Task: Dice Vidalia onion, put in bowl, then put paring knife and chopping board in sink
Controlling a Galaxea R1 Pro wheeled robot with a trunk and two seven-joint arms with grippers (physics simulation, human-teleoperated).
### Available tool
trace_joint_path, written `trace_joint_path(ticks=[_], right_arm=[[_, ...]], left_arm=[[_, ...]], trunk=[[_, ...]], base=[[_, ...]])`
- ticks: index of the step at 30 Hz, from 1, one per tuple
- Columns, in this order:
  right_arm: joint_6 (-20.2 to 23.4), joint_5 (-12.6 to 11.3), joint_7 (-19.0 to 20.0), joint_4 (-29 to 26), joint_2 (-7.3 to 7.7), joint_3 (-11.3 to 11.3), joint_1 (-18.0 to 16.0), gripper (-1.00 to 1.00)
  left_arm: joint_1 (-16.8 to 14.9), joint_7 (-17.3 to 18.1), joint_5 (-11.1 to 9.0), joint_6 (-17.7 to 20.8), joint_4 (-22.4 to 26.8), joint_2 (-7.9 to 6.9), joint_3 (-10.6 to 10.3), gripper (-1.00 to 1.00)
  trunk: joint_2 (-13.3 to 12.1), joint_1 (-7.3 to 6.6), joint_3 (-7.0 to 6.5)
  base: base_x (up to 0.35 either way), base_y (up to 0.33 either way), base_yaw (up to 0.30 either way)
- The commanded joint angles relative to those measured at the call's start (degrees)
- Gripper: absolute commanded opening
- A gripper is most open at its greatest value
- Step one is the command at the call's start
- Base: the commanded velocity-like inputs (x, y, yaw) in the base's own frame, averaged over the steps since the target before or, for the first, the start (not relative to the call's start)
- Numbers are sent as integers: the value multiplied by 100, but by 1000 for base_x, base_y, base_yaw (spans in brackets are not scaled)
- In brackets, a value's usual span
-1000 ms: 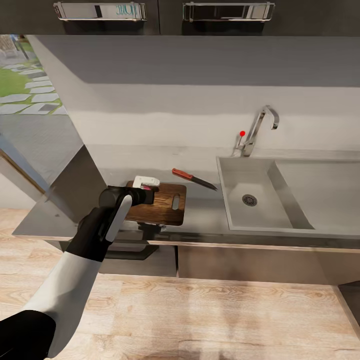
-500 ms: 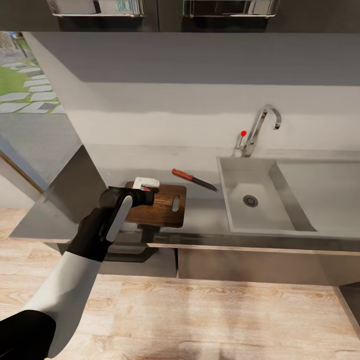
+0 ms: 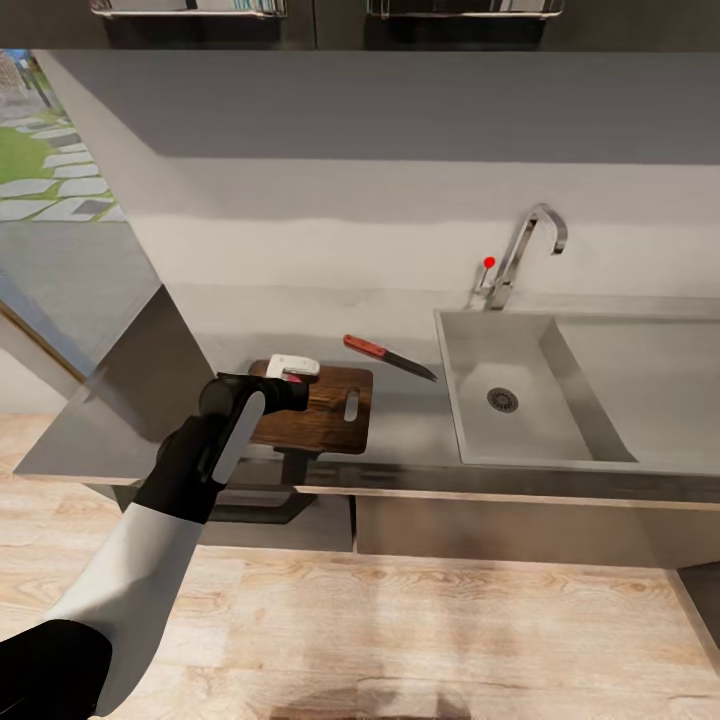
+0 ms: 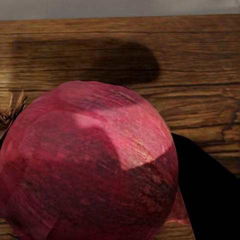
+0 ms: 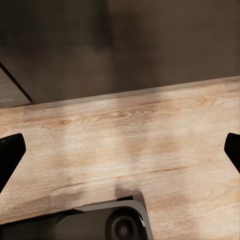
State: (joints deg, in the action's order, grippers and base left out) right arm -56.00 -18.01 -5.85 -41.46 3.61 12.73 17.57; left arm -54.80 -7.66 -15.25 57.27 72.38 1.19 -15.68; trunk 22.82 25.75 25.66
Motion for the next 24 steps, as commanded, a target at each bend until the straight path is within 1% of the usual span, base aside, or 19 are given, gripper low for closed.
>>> trace_joint_path(ticks=[1, 9, 24], right_arm=[[-7, -1, -59, -11, 9, 36, 1, 100], [-7, -1, -65, -11, 9, 36, 0, 100], [-7, -1, -66, -11, 8, 36, 0, 100]], left_arm=[[-4, -60, -57, 21, 4, 1, -5, -100], [-4, -60, -57, 21, 4, 13, -5, -100], [-4, -60, -66, 21, -57, 13, 1, -100]], trunk=[[10, 3, 11], [10, 3, 51], [10, 3, 54]], base=[[0, 0, 0], [0, 0, 0], [0, 0, 0]])
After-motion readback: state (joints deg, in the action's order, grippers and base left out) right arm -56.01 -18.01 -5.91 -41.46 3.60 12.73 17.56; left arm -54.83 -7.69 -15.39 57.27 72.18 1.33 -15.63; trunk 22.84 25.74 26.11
